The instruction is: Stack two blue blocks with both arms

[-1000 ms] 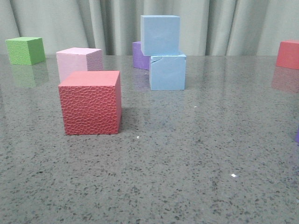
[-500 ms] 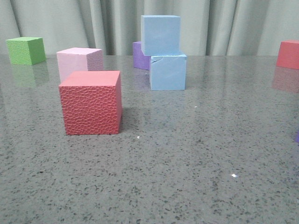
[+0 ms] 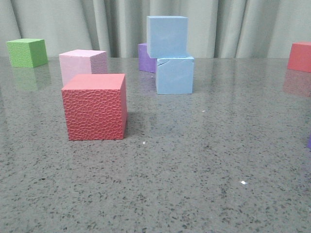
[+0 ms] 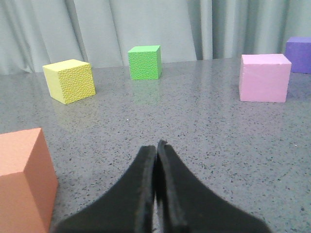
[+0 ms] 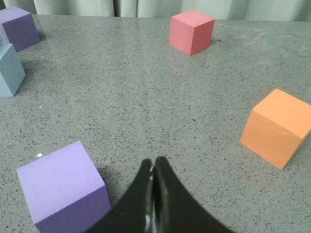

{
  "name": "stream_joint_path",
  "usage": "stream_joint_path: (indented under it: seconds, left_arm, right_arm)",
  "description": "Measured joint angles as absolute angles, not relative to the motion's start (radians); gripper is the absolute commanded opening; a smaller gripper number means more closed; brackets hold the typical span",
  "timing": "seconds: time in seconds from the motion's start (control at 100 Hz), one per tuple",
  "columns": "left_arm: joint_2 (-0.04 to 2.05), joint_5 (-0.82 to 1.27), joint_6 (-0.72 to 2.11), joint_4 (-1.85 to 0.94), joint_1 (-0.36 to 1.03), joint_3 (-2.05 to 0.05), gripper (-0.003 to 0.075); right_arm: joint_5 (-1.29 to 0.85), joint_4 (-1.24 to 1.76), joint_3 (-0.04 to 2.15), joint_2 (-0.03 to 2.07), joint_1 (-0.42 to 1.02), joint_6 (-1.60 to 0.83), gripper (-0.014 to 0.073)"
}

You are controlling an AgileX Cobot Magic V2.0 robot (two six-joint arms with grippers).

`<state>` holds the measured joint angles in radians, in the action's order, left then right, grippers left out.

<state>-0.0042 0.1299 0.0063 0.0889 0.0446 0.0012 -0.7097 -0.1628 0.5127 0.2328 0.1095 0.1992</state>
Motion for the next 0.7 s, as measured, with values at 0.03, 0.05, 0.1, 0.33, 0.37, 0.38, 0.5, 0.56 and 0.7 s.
stream_joint_path:
  seconds: [0.03,0.05,0.1,0.33,0.37,0.38,0.5,0.56,0.7]
  left_arm:
    - [-0.004,0.128,0.000,0.097,0.045,0.001,-0.0019]
    - [-0.004,0.124,0.000,0.102,0.045,0.001,-0.0019]
    - [-0.004,0.116,0.000,0.112,0.045,0.001,-0.0019]
    - [-0.004,0.087,-0.017,0.127,0.070,0.001,-0.0019]
    - [-0.004,0.087,-0.019,0.127,0.073,0.001,-0.0019]
    - [-0.004,0.087,-0.019,0.127,0.075,0.001,-0.0019]
    - [-0.004,0.080,-0.019,0.127,0.076,0.001,-0.0019]
    - [-0.004,0.068,-0.019,0.127,0.076,0.001,-0.0019]
    - [-0.004,0.053,-0.019,0.127,0.076,0.001,-0.0019]
  right_arm:
    - [-0.710,-0.163,0.513,0.233,0.110,0.199,-0.0069]
    - [-0.710,-0.163,0.513,0.233,0.110,0.199,-0.0069]
    - [-0.710,-0.163,0.513,0.233,0.110,0.199,-0.0069]
    - [-0.710,-0.163,0.513,0.233,0.110,0.199,-0.0069]
    - [-0.710,-0.163,0.513,0.233,0.110,0.199,-0.0069]
    - [-0.710,-0.163,0.513,0.233,0.110,0.199,-0.0069]
    - [-0.710,-0.163,0.513,0.233,0.110,0.199,-0.0069]
    - [-0.710,-0.163,0.513,0.233,0.110,0.199,-0.0069]
    - [-0.710,-0.163,0.513,0.233,0.110,0.199,-0.0069]
